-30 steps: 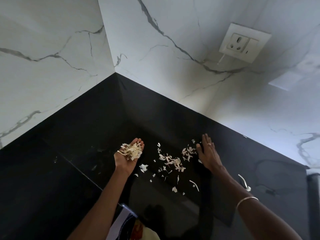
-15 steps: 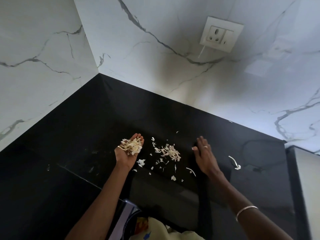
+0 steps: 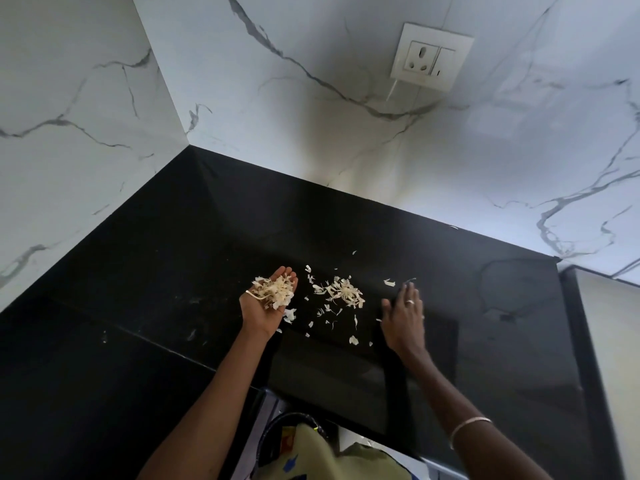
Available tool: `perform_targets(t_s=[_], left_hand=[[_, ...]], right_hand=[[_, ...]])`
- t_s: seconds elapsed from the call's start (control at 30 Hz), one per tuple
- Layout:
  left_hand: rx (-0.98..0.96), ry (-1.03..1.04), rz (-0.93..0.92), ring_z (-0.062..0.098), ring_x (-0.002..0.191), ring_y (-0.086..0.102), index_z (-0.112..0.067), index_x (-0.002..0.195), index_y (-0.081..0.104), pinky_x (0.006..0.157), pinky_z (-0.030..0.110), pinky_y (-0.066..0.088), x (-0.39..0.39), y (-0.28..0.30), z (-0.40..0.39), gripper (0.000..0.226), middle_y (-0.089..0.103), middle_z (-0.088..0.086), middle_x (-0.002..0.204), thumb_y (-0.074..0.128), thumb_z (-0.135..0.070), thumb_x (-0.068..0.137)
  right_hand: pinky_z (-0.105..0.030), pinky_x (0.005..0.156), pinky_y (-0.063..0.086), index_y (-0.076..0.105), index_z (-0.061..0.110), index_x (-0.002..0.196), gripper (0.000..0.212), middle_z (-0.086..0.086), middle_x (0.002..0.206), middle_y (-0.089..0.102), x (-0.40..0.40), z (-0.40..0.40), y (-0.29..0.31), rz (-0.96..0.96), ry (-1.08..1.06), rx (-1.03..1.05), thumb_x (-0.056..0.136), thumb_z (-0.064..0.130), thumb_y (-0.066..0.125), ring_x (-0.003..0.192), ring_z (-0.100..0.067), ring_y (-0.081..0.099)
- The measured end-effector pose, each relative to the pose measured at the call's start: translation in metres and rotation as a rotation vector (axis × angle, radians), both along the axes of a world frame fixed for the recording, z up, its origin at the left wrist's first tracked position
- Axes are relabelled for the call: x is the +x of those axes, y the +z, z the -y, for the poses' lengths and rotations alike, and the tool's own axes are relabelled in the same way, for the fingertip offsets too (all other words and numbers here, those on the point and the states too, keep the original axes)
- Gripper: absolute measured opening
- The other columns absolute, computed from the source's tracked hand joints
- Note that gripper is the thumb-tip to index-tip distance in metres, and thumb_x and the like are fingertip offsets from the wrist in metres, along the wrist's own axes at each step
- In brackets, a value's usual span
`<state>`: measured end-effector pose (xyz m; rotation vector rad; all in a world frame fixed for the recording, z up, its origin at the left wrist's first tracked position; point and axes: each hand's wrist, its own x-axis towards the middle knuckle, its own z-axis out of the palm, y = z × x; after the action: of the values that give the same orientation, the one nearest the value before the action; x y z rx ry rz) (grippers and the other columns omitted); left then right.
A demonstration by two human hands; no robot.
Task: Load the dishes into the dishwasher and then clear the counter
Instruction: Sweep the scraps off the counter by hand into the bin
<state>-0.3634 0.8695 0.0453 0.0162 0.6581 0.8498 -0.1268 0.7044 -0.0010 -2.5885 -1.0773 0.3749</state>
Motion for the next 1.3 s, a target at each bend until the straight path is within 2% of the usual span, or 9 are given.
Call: perform_targets(t_s=[0.17,0.3,0.37,0.43,0.5,0.57,0.73,0.93,1.3], left_hand=[[0.014,-0.034,0.003,0.039,0.119,0.055,0.010,0.119,0.057,0.104,0.047,0.042,-0.005,0.004,-0.002,0.054,0.064,0.026,0.119,0.019,-0.026,0.102],[0.026,-0.035,0.015,0.039,0.119,0.055,0.009,0.120,0.056,0.100,0.047,0.043,-0.014,0.005,-0.005,0.054,0.062,0.026,0.122,0.019,-0.027,0.102],[0.010,-0.026,0.018,0.039,0.119,0.055,0.009,0.123,0.054,0.097,0.047,0.045,-0.018,0.003,-0.007,0.054,0.060,0.026,0.124,0.019,-0.027,0.102],[-0.001,-0.024,0.020,0.039,0.120,0.055,0.009,0.125,0.053,0.095,0.047,0.046,-0.022,0.000,-0.009,0.054,0.059,0.027,0.126,0.020,-0.027,0.103],[-0.011,-0.026,0.014,0.039,0.121,0.055,0.009,0.126,0.053,0.095,0.047,0.046,-0.025,-0.001,-0.008,0.054,0.059,0.027,0.127,0.020,-0.027,0.103],[-0.007,-0.039,0.003,0.039,0.121,0.055,0.009,0.125,0.053,0.097,0.047,0.046,-0.028,-0.002,-0.007,0.055,0.058,0.027,0.127,0.020,-0.028,0.103],[-0.001,-0.019,0.000,0.040,0.119,0.055,0.010,0.123,0.054,0.102,0.048,0.042,-0.036,0.001,-0.008,0.054,0.058,0.028,0.127,0.020,-0.028,0.103],[-0.003,0.023,-0.006,0.040,0.121,0.054,0.011,0.124,0.054,0.102,0.048,0.042,-0.045,0.006,-0.017,0.054,0.059,0.028,0.127,0.021,-0.026,0.102],[0.000,0.042,-0.005,0.040,0.122,0.053,0.011,0.124,0.054,0.101,0.048,0.042,-0.034,0.002,-0.017,0.054,0.058,0.028,0.128,0.020,-0.025,0.102]], right_hand=[[-0.034,0.122,0.006,0.013,0.005,0.155,0.056,-0.009,0.163,0.006,-0.055,-0.042,0.014,-0.195,0.124,0.208,0.106,0.027,0.032,0.152,-0.024,0.000],[-0.038,0.120,0.022,0.033,0.010,0.150,0.048,-0.003,0.160,0.022,-0.044,-0.028,0.033,-0.174,-0.003,0.459,0.103,0.017,0.041,0.149,-0.016,0.014],[-0.046,0.121,0.022,0.027,0.012,0.152,0.054,-0.003,0.162,0.016,-0.036,-0.001,0.029,-0.174,-0.066,0.409,0.103,0.026,0.044,0.150,-0.017,0.008],[-0.049,0.123,0.012,0.005,0.014,0.157,0.075,-0.008,0.164,-0.002,-0.040,0.032,0.017,-0.164,-0.082,0.280,0.100,0.048,0.040,0.150,-0.021,-0.007],[-0.044,0.123,-0.001,-0.018,0.017,0.154,0.095,-0.013,0.161,-0.018,-0.055,0.058,0.004,-0.094,-0.062,0.166,0.091,0.068,0.032,0.149,-0.022,-0.020],[-0.041,0.122,-0.006,-0.026,0.018,0.151,0.105,-0.012,0.160,-0.024,-0.071,0.063,-0.003,-0.021,-0.023,0.094,0.086,0.077,0.032,0.148,-0.022,-0.023],[-0.042,0.122,-0.007,-0.025,0.016,0.151,0.119,-0.012,0.158,-0.030,-0.099,0.003,0.008,0.032,0.121,0.069,0.080,0.084,0.041,0.148,-0.024,-0.025],[-0.051,0.122,0.000,-0.024,0.020,0.152,0.119,-0.011,0.156,-0.035,-0.100,-0.035,0.010,0.001,0.116,0.086,0.079,0.084,0.044,0.148,-0.030,-0.022],[-0.047,0.120,-0.007,-0.022,0.019,0.153,0.118,-0.005,0.158,-0.032,-0.074,-0.071,0.010,-0.042,0.230,0.121,0.080,0.078,0.049,0.148,-0.026,-0.024]])
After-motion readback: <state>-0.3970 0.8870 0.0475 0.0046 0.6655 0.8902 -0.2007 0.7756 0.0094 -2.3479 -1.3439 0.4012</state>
